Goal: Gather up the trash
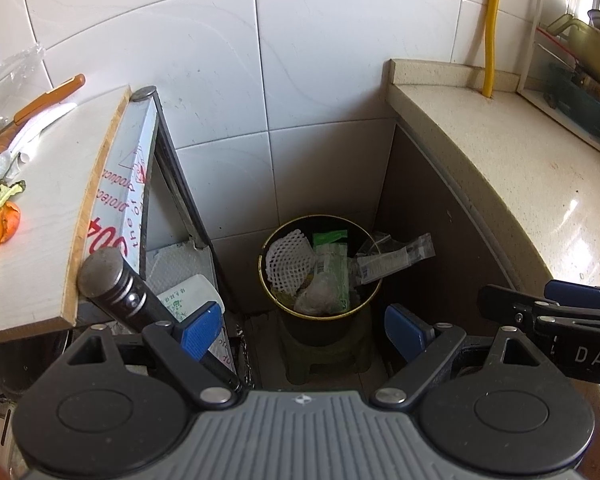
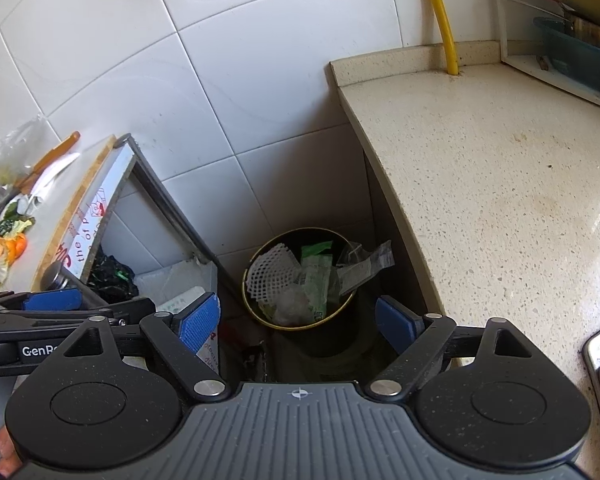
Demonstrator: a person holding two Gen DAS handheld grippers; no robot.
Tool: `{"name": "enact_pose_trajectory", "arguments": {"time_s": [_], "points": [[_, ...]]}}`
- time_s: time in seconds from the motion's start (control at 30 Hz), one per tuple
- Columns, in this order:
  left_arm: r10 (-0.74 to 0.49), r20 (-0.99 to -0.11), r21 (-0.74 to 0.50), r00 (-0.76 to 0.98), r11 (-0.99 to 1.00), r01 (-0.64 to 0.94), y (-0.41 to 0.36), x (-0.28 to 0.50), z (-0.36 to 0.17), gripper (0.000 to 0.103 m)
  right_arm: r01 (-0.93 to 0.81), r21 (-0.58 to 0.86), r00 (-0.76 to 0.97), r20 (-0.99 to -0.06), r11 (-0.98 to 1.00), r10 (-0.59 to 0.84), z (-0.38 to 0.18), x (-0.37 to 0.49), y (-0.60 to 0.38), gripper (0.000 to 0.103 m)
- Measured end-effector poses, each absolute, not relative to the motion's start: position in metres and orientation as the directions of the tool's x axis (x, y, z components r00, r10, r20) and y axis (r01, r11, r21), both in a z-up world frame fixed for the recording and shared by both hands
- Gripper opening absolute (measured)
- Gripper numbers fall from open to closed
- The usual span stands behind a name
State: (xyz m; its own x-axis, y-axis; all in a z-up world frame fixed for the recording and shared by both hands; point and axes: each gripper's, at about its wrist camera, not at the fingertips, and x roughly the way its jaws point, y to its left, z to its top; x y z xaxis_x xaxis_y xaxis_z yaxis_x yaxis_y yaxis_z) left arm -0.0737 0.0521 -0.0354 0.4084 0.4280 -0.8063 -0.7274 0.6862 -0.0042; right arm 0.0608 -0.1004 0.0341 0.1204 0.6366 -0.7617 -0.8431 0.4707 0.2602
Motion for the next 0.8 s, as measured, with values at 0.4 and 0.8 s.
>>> {"name": "enact_pose_trajectory", "arguments": {"time_s": [0.4, 0.8], "points": [[0.402, -0.825, -0.017, 0.397, 0.685, -0.728, 0.048, -0.072, -0.045, 0.088, -0.839, 0.235, 0.132, -0.787, 0.491, 0.602, 0.024, 0.061, -0.103, 0.089], [0.389, -0.835, -0.016, 0.388, 0.689, -0.725, 0.051, -0.066, -0.05, 0.088, -0.826, 0.226, 0.141, -0.804, 0.516, 0.577, 0.015, 0.064, -0.104, 0.089]]}}
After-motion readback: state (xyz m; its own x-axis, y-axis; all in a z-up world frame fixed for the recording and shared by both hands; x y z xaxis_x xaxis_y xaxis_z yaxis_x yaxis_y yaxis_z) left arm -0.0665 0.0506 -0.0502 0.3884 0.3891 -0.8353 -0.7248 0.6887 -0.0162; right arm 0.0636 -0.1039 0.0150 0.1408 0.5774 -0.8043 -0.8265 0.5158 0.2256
